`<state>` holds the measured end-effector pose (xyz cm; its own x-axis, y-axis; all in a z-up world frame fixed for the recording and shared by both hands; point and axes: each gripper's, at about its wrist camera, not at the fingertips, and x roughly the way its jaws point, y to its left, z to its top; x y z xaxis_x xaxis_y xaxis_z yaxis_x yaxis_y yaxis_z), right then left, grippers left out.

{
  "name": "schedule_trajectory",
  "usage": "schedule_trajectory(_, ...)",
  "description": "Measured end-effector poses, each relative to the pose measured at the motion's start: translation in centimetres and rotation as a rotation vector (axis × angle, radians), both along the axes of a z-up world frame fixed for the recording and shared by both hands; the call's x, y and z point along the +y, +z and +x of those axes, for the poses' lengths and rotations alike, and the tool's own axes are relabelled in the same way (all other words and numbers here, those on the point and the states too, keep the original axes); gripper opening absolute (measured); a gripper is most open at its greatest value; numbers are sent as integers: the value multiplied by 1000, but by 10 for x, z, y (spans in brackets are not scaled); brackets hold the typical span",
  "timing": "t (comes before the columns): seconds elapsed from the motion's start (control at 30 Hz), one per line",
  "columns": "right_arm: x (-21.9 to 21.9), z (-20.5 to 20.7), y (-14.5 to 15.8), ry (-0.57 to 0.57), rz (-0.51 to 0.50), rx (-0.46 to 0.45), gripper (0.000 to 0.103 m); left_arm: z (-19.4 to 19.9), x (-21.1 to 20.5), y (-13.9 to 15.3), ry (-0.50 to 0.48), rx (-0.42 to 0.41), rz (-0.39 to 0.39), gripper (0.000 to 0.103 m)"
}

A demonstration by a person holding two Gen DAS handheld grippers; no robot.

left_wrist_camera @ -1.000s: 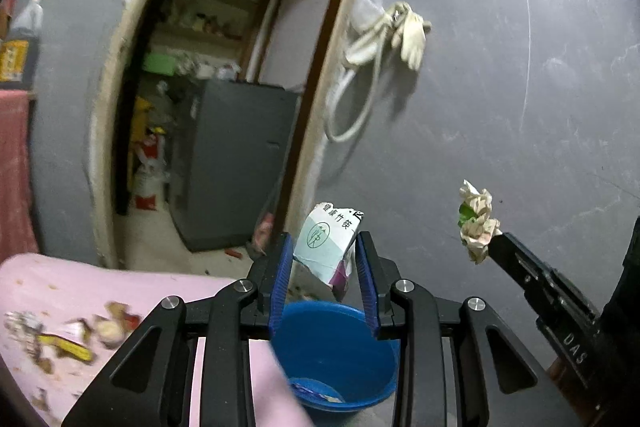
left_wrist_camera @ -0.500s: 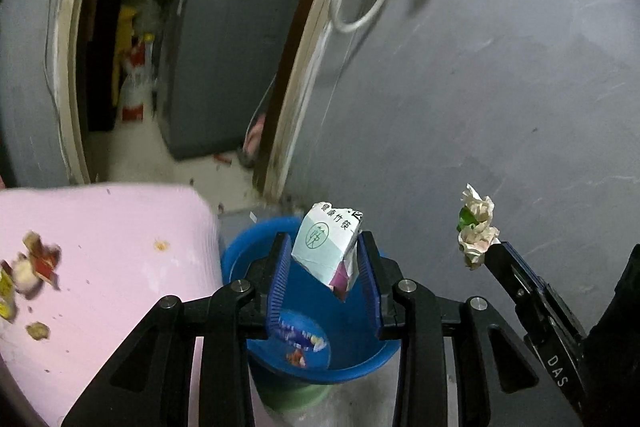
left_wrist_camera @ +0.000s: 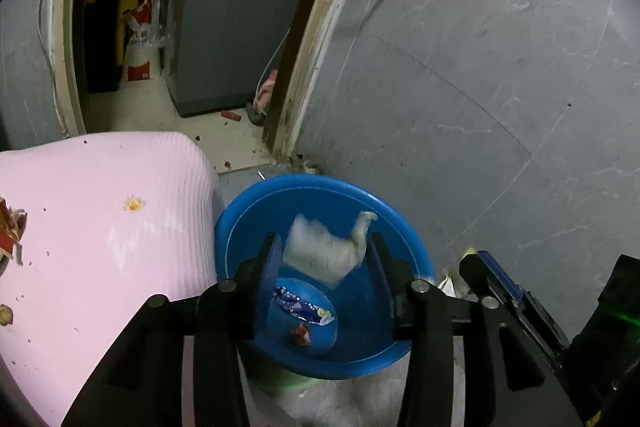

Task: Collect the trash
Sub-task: 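Carry the box and tissue over the blue bucket and open both tools, then move both tools back over the remaining trash on the table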

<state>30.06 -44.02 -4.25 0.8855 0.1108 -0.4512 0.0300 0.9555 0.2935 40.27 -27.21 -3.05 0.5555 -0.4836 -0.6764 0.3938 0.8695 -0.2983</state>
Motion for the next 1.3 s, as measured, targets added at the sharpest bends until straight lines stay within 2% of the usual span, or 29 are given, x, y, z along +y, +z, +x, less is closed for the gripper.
schedule_trajectory(0.13, -2, -4, 1, -5, 1, -4, 27, -2, 4, 1, 6, -3, -15, 47)
schedule_trajectory(0.33, 1, -7, 7, -15, -12, -26, 37, -4, 11, 8, 19, -11, -36, 47)
schedule_trajectory(0.43, 1, -13, 15, -29, -20, -53, 44, -10, 20, 17, 33, -39, -57, 53)
schedule_trajectory(0.6, 8, -28, 39, -49, -56, -126, 63, -25, 40, 39, 61, -100, -83, 57)
schedule_trajectory(0.7, 15, -39, 58, -48, -75, -178, 73, -38, 60, 58, 89, -164, -94, 65)
schedule_trajectory(0.87, 35, -59, 90, -29, -102, -283, 89, -60, 95, 90, 143, -253, -117, 88)
schedule_trajectory(0.93, 44, -64, 100, -15, -104, -314, 95, -67, 109, 101, 173, -286, -119, 95)
schedule_trajectory(1.0, 58, -71, 111, 8, -107, -351, 100, -77, 125, 112, 200, -323, -122, 97)
schedule_trajectory(1.17, 91, -81, 130, 66, -117, -414, 103, -105, 164, 136, 278, -429, -83, 101)
schedule_trajectory(1.3, 116, -88, 140, 110, -119, -453, 103, -132, 193, 145, 338, -485, -47, 101)
